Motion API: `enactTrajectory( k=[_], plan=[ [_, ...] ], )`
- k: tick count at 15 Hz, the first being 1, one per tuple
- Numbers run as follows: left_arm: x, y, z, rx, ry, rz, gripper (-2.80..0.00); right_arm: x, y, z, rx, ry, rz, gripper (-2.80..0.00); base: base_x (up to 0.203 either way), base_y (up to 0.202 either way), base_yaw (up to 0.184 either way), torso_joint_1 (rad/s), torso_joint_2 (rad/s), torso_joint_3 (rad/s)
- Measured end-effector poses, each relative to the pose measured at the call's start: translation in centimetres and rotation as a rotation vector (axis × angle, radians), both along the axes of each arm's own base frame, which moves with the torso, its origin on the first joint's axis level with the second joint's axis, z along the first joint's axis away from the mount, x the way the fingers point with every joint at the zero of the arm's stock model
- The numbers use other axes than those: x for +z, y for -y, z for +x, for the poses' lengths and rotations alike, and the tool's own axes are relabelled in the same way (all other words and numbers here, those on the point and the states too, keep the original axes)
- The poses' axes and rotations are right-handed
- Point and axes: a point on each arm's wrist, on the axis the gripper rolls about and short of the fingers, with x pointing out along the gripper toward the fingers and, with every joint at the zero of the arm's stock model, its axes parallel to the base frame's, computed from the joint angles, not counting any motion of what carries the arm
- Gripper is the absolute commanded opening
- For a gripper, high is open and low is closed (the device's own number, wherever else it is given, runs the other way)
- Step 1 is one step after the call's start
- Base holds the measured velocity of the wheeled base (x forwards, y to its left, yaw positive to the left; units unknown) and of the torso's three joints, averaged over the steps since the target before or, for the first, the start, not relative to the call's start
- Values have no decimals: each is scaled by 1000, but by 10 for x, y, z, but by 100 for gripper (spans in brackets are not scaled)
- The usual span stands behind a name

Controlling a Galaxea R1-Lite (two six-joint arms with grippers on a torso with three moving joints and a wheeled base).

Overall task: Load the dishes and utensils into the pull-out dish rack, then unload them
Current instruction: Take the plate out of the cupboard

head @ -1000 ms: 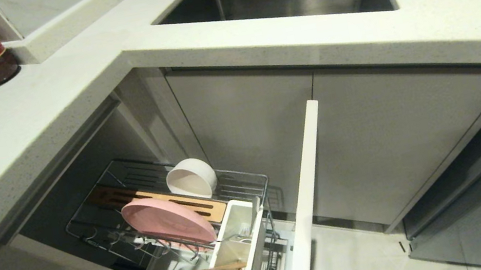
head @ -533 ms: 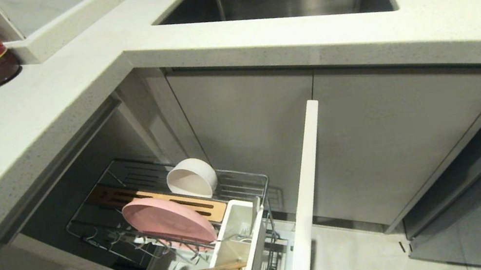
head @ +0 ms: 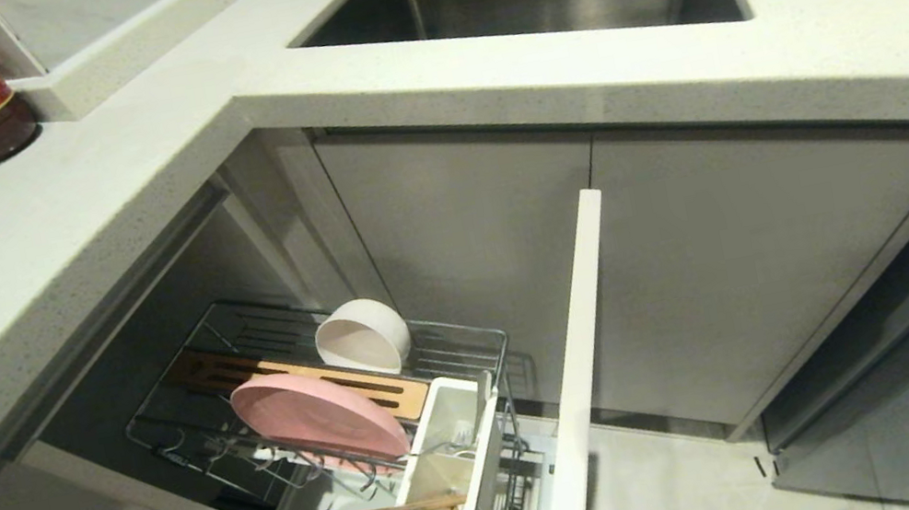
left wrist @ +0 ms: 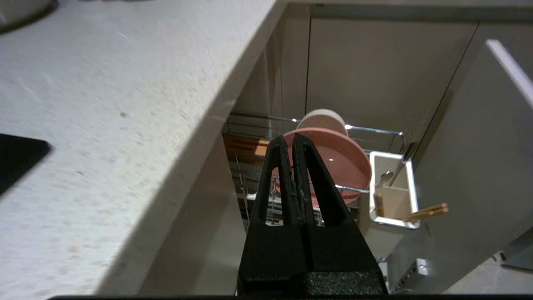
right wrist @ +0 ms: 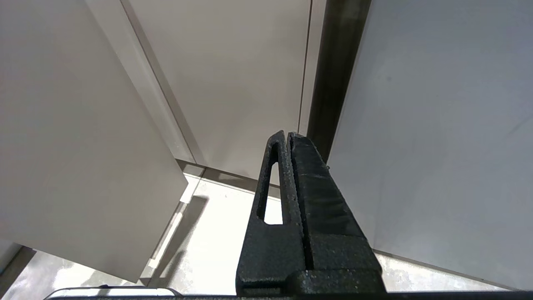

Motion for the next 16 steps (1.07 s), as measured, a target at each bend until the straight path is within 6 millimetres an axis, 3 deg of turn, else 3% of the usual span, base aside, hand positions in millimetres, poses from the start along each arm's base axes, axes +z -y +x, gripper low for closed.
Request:
enactTrajectory(
  k=[7,10,16],
  plan=[
    [-95,-1,62,-11,-48,-19,-280,0,0,0,0,0,0,-280,0,0,0,0,0,0],
    [-113,-1,68,2,-134,-96,-280,0,0,0,0,0,0,-280,0,0,0,0,0,0],
    [-116,-2,68,13,-146,-122,-280,0,0,0,0,0,0,-280,0,0,0,0,0,0]
  ],
)
